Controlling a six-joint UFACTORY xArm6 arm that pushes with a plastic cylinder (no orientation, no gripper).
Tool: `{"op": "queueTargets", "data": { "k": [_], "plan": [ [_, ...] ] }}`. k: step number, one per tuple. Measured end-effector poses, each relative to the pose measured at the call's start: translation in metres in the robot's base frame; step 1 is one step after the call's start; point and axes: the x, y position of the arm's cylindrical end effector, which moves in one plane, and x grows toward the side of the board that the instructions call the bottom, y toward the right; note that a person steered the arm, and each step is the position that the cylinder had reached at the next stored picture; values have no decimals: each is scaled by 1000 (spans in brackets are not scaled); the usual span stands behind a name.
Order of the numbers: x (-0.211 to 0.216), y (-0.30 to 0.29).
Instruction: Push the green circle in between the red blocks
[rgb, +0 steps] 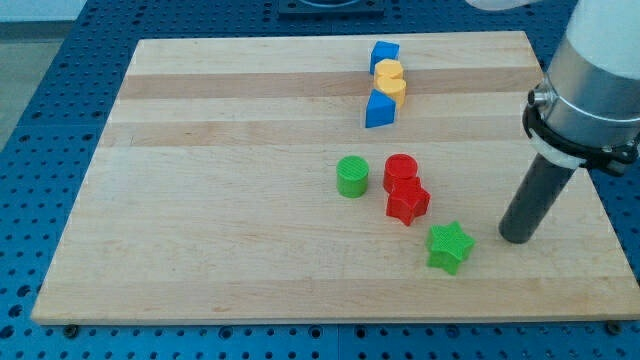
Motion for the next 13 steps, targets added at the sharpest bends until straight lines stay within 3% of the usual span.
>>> {"op": "queueTargets", "data": {
  "k": [2, 5, 6, 8, 9, 12, 13],
  "plan": [
    [-46, -8],
    [-10, -124],
    [-10, -138],
    [-40, -76],
    [-50, -79],
    [-33, -185],
    [-33, -186]
  ]
}}
